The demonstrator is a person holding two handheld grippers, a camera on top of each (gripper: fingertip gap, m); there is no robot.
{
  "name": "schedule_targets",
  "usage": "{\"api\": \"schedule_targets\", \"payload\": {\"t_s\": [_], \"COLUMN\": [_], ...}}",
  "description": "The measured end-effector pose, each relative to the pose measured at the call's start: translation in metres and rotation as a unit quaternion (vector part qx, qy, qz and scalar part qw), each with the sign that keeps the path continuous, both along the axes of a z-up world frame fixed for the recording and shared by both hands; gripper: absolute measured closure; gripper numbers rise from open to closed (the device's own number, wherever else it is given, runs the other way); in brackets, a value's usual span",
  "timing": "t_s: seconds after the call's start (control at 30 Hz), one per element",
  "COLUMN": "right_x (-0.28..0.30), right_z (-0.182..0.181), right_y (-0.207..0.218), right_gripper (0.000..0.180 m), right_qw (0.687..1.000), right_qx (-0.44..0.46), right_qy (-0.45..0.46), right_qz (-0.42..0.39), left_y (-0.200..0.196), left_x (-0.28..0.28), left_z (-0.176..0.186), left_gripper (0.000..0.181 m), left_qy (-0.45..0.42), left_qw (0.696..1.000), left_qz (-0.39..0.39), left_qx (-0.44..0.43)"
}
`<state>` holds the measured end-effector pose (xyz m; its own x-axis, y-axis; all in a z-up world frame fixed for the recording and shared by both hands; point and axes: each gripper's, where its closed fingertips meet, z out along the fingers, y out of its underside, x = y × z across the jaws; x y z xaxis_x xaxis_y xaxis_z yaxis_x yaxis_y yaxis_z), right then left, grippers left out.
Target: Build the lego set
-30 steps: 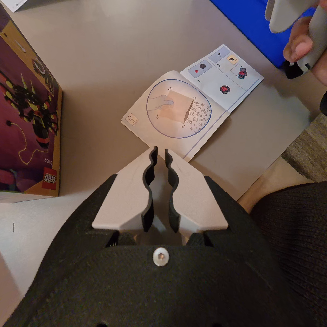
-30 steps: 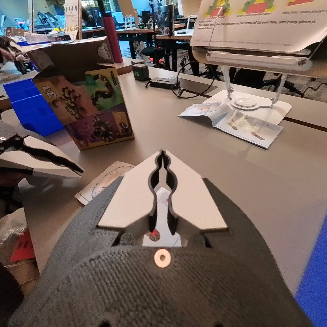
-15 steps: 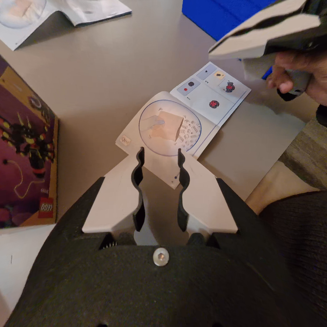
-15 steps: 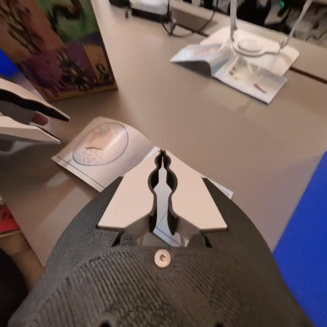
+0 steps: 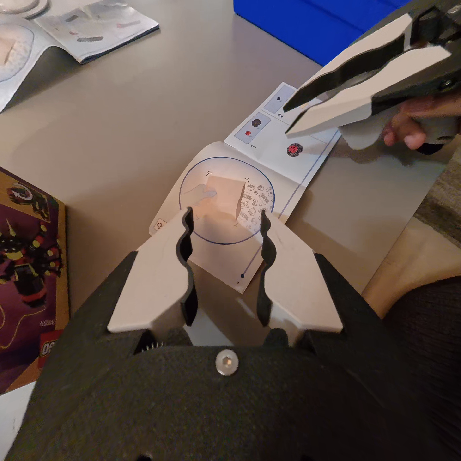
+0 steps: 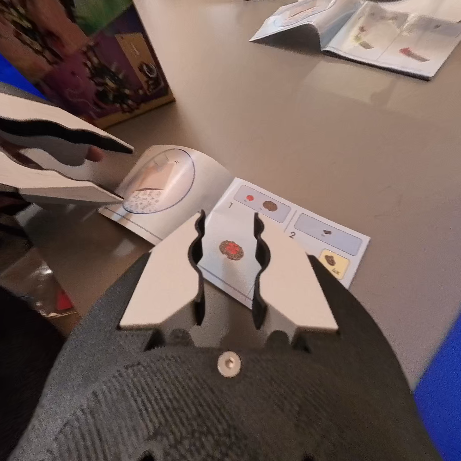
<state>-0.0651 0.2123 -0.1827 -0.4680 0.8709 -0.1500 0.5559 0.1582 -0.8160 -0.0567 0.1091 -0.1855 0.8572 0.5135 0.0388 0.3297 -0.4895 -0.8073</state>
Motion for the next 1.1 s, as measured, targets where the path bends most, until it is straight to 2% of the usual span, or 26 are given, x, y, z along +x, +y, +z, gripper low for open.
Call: {"api": "schedule_targets", "payload": {"t_s": [0.1,0.23,0.37,0.5,0.67,0.83,1.1], "right_x": [-0.004,-0.012,-0.017,-0.018,-0.014,-0.014,-0.009], "right_z": [0.006,0.022,0.037,0.032,0.022,0.021,0.02], "right_y": [0.001,0.007,0.003,-0.013,-0.034,-0.042,-0.05], "right_gripper": [0.138,0.147,0.152,0.15,0.145,0.145,0.147], "right_qw": [0.999,0.997,0.99,0.99,0.989,0.987,0.98], "right_qx": [-0.034,-0.076,-0.134,-0.139,-0.134,-0.14,-0.168], "right_qy": [-0.002,0.024,0.035,0.016,-0.014,-0.023,-0.047], "right_qz": [-0.001,-0.012,-0.005,0.022,0.059,0.075,0.093], "left_y": [-0.005,-0.019,-0.027,-0.036,-0.041,-0.049,-0.049], "left_x": [-0.005,-0.012,-0.013,-0.016,-0.01,-0.014,-0.015], "left_z": [0.001,-0.003,0.002,0.01,0.019,0.044,0.04], "left_gripper": [0.116,0.117,0.13,0.146,0.181,0.181,0.181], "left_qy": [0.007,-0.001,-0.009,0.004,-0.003,0.035,0.041], "left_qw": [1.0,0.998,0.997,0.995,0.995,0.988,0.989], "left_qz": [0.021,0.057,0.072,0.092,0.083,0.1,0.102], "left_qx": [0.0,-0.009,0.014,0.032,0.058,0.113,0.099]}}
